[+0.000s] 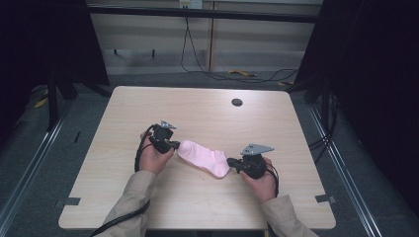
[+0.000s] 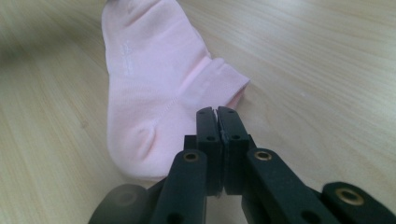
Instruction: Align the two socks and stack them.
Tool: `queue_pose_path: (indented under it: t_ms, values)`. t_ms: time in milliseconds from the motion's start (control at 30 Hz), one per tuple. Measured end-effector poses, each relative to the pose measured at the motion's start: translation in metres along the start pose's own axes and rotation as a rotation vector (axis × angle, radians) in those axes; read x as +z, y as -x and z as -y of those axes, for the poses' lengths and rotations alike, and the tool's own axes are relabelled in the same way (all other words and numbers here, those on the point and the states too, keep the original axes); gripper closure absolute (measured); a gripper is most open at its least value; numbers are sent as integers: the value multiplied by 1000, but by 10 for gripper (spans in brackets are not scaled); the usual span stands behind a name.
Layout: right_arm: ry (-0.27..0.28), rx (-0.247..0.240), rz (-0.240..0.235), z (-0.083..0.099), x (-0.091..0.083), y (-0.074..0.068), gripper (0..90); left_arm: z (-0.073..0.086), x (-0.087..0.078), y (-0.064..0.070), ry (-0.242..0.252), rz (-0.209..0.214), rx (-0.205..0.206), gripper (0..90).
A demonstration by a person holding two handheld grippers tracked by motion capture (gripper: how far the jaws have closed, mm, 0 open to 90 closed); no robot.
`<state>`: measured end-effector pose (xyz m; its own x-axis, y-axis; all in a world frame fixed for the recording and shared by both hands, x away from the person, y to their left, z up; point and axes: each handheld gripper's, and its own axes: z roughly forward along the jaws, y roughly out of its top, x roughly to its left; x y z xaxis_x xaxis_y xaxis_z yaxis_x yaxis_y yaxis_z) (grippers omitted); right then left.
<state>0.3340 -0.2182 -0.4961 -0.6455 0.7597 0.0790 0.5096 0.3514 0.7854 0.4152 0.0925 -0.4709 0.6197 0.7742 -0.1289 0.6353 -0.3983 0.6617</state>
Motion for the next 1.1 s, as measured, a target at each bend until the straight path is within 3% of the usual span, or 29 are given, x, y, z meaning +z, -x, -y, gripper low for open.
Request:
queue_pose_path:
  t_ms: [200, 267, 467, 500, 533, 733, 933, 1100]
  values:
    - [-12, 21, -1, 3, 2, 2, 864, 2, 4, 0, -10, 0, -2, 900]
    - [-1, 12, 25, 2, 0, 0, 823, 2, 4, 1, -7, -2, 3, 900]
    - [22, -72, 18, -4, -5, -18, 754, -1, 3, 2, 0, 1, 7, 900]
    - [7, -96, 24, -4, -4, -22, 744, -2, 3, 3, -2, 0, 10, 900]
    - [-21, -178, 60, -4, -1, -30, 736, -2, 3, 3, -3, 0, 14, 900]
    - [10, -177, 85, -6, -3, -33, 693, -4, 5, 5, -4, -1, 22, 900]
    - [-46, -168, 38, 1, 6, -31, 734, -1, 14, 5, -15, -13, 24, 891]
    - [-56, -157, 23, 3, 8, -30, 742, 1, 23, 4, -24, -34, 36, 802]
